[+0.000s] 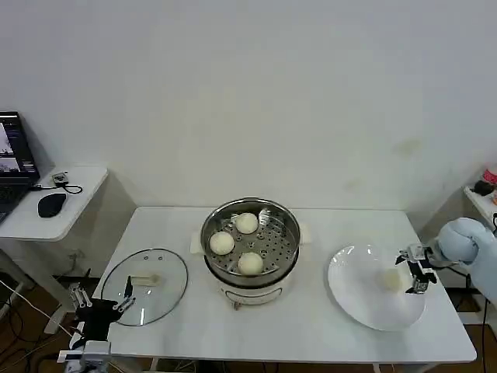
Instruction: Take steamed baozi put them in steamer then cover it.
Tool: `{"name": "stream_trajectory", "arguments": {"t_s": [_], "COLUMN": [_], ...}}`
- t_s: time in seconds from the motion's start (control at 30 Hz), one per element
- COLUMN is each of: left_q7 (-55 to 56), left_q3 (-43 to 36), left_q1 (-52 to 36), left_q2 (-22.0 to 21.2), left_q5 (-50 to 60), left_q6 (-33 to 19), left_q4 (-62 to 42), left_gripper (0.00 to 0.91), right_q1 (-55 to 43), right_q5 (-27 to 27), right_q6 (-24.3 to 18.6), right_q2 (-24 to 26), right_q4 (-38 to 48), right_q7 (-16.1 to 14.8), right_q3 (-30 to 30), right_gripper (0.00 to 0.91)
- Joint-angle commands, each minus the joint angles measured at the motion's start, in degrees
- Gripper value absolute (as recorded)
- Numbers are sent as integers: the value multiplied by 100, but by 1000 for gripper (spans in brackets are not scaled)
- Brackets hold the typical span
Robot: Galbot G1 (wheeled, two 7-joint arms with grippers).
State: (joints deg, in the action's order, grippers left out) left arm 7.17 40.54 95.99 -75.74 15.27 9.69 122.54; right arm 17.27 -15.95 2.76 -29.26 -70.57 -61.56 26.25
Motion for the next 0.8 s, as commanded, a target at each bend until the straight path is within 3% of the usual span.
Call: {"name": "stream_trajectory", "arguments": {"t_s": [0.03,0.37,0.53,0.8], "left_q7": [-1,3,3,4], "left_q3": [5,6,15,23], "left_q1": [8,6,10,26], "left_q2": [-1,-8,-5,-11], "left_q5": [2,10,9,11], "left_q6": [-3,-4,-3,-6], "left_q4": [-7,-1,5,40], "left_gripper": [907,907,907,907], "right_q1": [182,152,113,-201], "right_q5": [-214,-301,-273,-84], "right_q6": [2,44,65,97], "right_q2": [-292,-414,-432,-227], "right_q4": [320,471,444,227], "right_q7": [14,58,48,-28], "right_q3": [-92,-130,-122,-2], "right_gripper": [907,776,665,645]}}
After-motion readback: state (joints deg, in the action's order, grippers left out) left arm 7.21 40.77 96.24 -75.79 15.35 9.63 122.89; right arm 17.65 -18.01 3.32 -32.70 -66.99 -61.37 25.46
